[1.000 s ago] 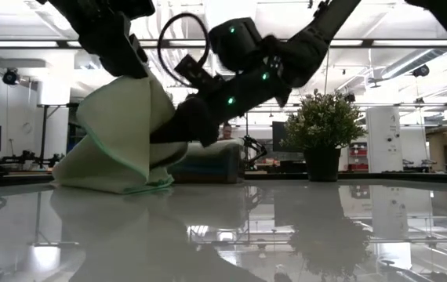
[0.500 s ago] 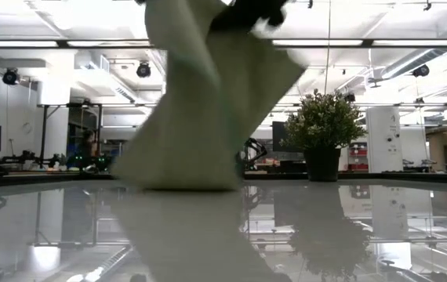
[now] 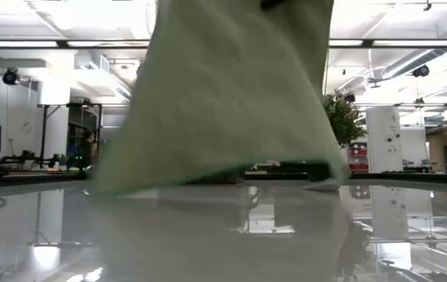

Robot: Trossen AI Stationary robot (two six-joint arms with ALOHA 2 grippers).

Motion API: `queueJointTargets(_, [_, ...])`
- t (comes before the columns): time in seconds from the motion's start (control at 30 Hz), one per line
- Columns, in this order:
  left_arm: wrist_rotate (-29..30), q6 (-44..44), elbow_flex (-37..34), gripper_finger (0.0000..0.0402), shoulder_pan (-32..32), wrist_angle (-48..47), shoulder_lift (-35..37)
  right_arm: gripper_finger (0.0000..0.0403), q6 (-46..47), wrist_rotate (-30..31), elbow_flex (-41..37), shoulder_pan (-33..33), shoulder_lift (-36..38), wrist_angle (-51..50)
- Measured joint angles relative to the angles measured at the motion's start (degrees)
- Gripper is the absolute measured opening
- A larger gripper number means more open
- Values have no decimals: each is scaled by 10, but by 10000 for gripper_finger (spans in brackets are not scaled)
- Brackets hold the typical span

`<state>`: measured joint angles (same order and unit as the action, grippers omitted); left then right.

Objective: Fold microfiber towels
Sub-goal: Fold the green microfiber towel

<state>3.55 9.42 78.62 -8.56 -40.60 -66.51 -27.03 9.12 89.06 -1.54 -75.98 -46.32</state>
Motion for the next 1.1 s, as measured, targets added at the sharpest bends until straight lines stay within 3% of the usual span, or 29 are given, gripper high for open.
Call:
queueJointTargets(0.13, [1, -12, -42, 1, 0, -12, -1, 8, 9, 37, -35, 1, -9, -16])
queueJointTargets(0.3, [21, -69, -69, 1, 0, -65, -1, 8, 54, 133, -63, 0, -5, -71])
queueJointTargets(1.1, [27, -196, -81, 1, -1, -130, 0, 8, 113, 132, -61, 2, 10, -139])
